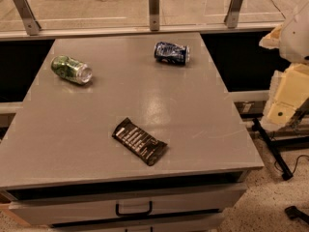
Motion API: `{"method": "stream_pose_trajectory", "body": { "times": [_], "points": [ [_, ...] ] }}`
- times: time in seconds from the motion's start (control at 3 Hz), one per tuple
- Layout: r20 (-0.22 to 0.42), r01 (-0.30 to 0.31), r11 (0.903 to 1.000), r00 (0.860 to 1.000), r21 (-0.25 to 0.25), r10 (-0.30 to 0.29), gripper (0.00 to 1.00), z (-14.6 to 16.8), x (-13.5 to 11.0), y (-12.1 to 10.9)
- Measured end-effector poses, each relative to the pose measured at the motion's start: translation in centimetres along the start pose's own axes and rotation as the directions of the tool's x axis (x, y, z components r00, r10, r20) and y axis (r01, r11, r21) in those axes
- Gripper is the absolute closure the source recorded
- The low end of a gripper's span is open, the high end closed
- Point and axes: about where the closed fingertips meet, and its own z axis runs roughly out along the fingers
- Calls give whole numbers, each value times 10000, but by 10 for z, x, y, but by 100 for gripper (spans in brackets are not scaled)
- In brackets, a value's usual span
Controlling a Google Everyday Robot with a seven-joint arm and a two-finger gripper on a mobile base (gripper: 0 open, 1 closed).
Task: Place green can upright
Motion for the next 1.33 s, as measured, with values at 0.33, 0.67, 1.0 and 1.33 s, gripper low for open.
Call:
{"method": "stream_pose_trajectory", "body": {
  "times": [0.33,0.67,1.0,1.33],
  "points": [
    [1036,786,9967,9917,-186,-763,0,21,-77,-10],
    [2463,1932,9811,9516,-129,-1841,0,42,-184,-17],
    [3831,2769,9608,8861,134,-2607,0,42,-286,-14],
    [3831,2770,9608,8861,135,-2608,0,42,-286,-14]
  ]
}}
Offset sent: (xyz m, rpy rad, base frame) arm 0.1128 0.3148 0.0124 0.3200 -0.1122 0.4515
